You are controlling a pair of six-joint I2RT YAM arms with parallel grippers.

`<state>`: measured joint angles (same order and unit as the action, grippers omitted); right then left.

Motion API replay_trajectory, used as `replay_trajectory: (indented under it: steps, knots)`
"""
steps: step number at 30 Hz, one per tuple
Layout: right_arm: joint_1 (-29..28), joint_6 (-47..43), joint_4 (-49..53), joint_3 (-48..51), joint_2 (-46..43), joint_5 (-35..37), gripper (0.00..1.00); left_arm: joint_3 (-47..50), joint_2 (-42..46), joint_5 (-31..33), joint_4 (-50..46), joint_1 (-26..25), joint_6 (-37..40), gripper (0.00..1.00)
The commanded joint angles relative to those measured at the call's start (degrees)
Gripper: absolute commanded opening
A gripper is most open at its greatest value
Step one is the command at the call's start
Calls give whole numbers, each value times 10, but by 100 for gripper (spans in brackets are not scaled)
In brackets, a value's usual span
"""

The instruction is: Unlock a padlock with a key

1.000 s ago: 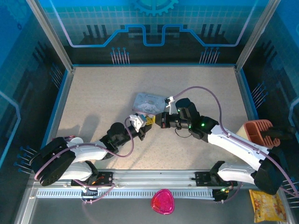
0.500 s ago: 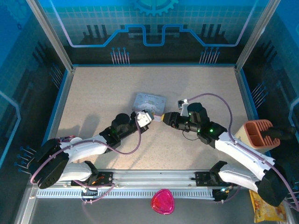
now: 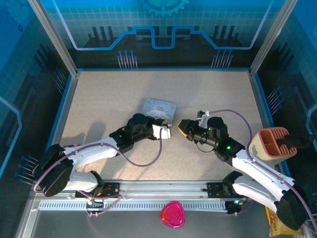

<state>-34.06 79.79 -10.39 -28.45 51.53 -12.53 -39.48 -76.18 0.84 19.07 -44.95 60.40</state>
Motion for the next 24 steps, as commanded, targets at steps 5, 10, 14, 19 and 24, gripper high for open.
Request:
replay_trajectory:
  steps: [5, 10, 14, 19, 24]
  knots:
    - [-5, 77, -89, 24, 25, -10, 34, -17, -27, 24, -2, -24, 100, 0]
    - [-11, 83, -73, 23, 29, -3, 35, -16, -37, 37, 24, -30, 106, 0]
    - [-16, 83, -56, 20, 31, 4, 35, -12, -48, 53, 66, -32, 106, 0]
    - [-22, 81, -39, 12, 43, 0, 35, -5, -58, 63, 108, -35, 108, 0]
    - [-22, 84, -43, 13, 50, 3, 35, 3, -55, 55, 119, -36, 108, 0]
